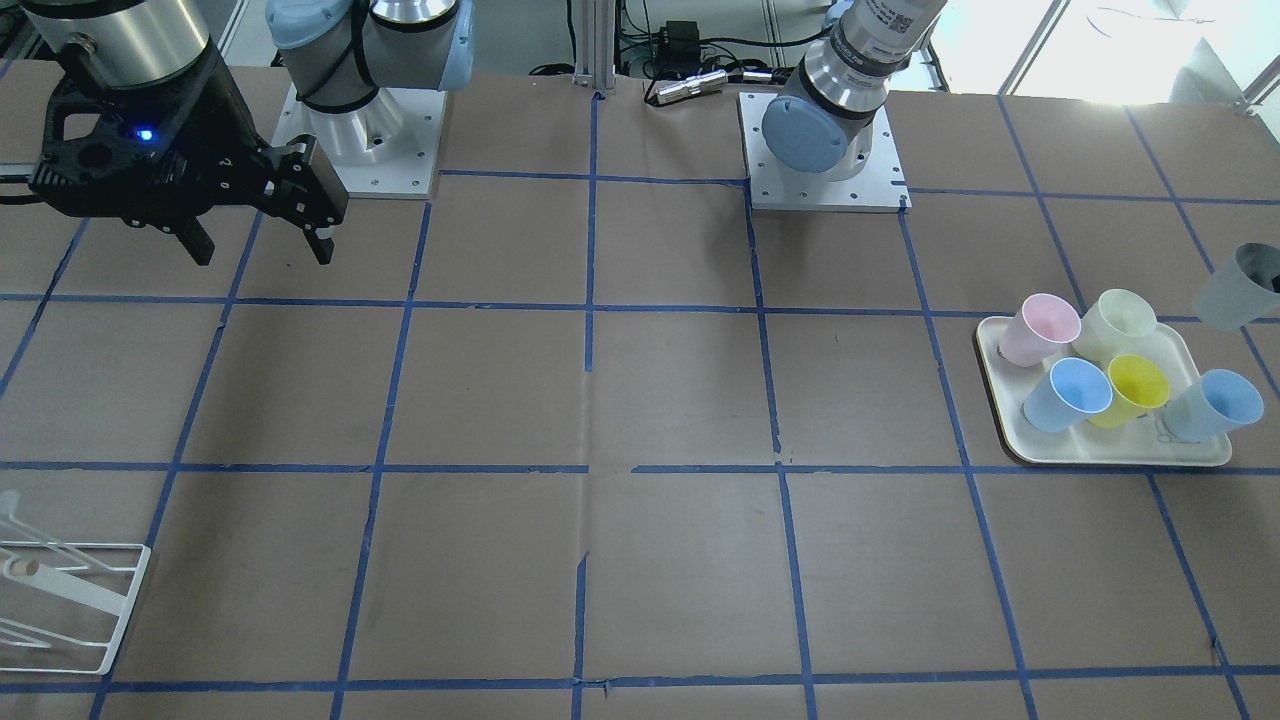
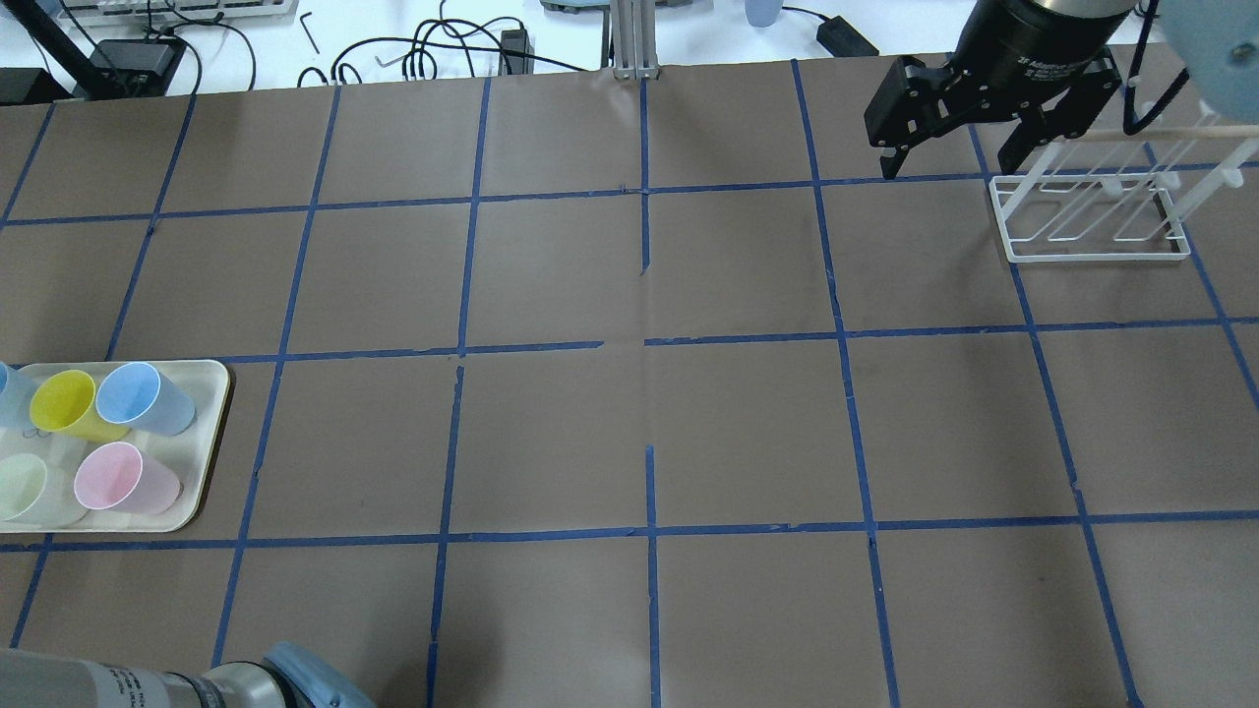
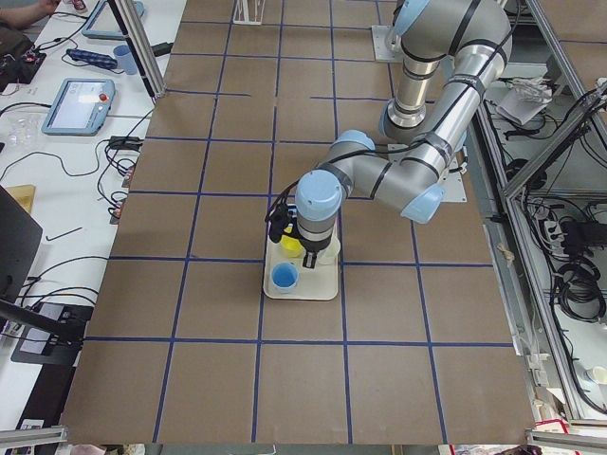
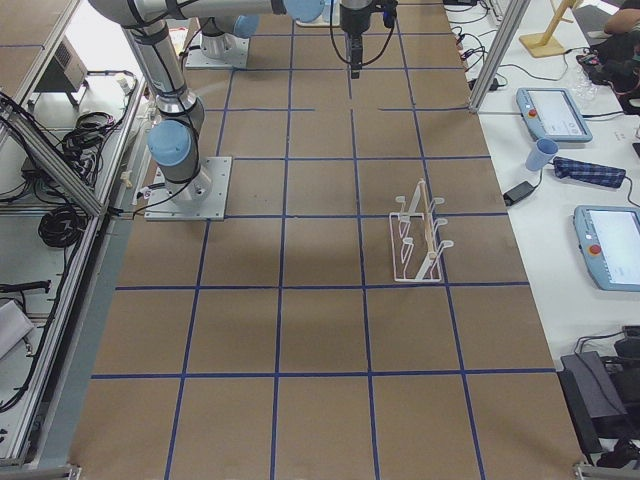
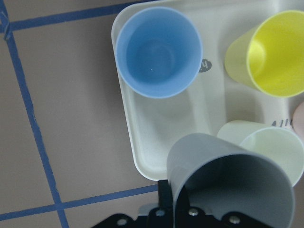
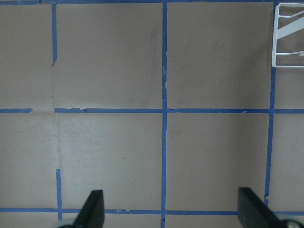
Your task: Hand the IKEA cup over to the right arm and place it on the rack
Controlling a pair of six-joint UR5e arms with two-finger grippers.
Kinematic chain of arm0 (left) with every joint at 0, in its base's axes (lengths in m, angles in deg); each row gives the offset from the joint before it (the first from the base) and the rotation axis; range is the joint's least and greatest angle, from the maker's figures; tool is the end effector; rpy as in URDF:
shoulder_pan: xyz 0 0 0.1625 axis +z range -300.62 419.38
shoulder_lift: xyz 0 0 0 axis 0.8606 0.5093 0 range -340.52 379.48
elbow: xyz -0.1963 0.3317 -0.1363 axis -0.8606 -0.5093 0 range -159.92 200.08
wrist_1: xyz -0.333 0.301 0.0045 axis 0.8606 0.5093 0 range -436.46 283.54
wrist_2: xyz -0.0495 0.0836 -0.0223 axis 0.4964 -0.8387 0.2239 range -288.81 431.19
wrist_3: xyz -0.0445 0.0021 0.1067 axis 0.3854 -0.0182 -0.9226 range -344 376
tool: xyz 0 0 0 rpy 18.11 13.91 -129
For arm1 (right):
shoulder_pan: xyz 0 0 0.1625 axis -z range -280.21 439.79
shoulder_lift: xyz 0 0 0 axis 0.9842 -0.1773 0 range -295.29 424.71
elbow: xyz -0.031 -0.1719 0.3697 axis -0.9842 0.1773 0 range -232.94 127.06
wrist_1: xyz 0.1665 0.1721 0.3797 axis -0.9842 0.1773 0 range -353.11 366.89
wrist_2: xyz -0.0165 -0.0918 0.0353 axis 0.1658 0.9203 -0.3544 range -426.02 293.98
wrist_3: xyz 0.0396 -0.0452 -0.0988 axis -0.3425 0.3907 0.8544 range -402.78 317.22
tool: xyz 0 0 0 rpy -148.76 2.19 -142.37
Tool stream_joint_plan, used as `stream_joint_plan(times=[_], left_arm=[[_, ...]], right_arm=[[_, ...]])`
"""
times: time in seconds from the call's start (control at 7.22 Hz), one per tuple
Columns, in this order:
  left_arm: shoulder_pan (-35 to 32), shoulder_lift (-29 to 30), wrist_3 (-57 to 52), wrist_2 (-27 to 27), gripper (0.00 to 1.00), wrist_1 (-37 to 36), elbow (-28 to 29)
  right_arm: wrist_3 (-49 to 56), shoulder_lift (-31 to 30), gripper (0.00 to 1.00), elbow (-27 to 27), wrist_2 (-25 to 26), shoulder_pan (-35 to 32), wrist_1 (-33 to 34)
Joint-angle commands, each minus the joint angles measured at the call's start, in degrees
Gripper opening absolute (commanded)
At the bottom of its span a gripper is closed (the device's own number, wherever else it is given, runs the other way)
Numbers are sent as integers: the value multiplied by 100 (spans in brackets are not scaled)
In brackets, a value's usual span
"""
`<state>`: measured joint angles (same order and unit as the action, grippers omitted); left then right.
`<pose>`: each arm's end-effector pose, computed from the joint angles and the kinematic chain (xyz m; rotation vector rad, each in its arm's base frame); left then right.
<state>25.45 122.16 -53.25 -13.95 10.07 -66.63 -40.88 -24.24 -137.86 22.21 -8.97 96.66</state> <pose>0.4179 -0.4536 0.3665 -0.3391 -2.9914 0.0417 0.1251 -0.5451 0.4926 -0.0193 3.1108 -0.1045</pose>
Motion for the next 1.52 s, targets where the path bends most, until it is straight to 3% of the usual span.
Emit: stream_joint_plan(times=[0.0,0.14,0.28,0.42,0.69,1.11,1.39], left_arm=[[-726,-475,636,1063,0,1290,15],[-1251,-590,1241,1662,0,1653,-90],[-1874,-678,1778,1833,0,1735,-187],[-2385,-723,1931,2513,0,1980,-318],[-2802,-706,2116,4050,0,2429,-826],[-4056,-662,2389,6782,0,2386,-1619],[-4629,-661,2390,7851,0,2447,-1804]], right_arm=[[3,0,100,2,1,7,-29],[3,0,100,2,1,7,-29],[3,0,100,2,9,7,-29],[-6,-9,100,2,10,7,-29],[21,-26,100,-7,18,7,-38],[21,-26,100,-7,10,7,-38],[3,-26,100,2,10,34,-47]])
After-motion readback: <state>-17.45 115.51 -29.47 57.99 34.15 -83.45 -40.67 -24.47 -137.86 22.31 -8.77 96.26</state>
